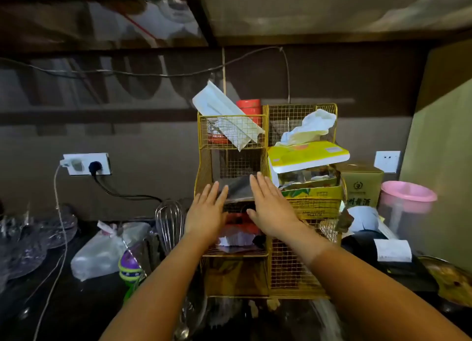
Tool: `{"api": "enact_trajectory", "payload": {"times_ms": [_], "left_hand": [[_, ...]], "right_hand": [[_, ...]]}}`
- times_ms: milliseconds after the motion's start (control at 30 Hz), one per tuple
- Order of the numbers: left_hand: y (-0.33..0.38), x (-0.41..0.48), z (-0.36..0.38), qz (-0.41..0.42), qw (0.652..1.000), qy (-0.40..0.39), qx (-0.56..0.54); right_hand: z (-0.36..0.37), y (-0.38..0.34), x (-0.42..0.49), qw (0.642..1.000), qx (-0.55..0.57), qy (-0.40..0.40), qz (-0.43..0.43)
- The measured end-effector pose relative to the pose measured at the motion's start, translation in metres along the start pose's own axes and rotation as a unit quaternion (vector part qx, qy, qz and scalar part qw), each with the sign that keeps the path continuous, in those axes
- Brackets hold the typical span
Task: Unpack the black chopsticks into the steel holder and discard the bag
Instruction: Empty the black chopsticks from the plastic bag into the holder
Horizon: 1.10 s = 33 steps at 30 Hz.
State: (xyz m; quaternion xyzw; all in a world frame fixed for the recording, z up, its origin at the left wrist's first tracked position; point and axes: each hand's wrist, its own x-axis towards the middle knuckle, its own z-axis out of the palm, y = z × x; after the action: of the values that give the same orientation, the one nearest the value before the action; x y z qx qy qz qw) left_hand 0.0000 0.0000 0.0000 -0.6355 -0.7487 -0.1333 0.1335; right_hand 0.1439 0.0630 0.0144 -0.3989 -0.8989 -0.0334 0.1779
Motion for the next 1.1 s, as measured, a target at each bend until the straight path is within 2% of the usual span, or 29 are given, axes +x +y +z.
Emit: {"api": "enact_trajectory", "payload": {"times_ms": [267, 633, 867, 967, 1100], "left_hand": [[-0.011, 0.025, 0.021, 0.044, 0.996, 0.054, 0.046], [-0.008, 0.019, 0.017, 0.073, 0.994, 0.083, -0.009], [-0.003, -0.001, -0.021, 0.104, 0.990, 0.100, -0.001], [-0.002, -0.008, -0.046, 0.107, 0.989, 0.096, 0.045], [0.000, -0.020, -0.088, 0.118, 0.982, 0.133, 0.064]], "right_hand": [[0.019, 0.006, 0.028, 0.998, -0.036, 0.002, -0.044], [0.012, -0.003, 0.021, 0.998, -0.048, -0.020, -0.039], [-0.022, -0.014, 0.006, 0.997, -0.057, -0.007, -0.056], [-0.048, -0.022, -0.004, 0.996, -0.054, 0.027, -0.064], [-0.084, -0.038, -0.017, 0.994, -0.054, 0.060, -0.074]]}}
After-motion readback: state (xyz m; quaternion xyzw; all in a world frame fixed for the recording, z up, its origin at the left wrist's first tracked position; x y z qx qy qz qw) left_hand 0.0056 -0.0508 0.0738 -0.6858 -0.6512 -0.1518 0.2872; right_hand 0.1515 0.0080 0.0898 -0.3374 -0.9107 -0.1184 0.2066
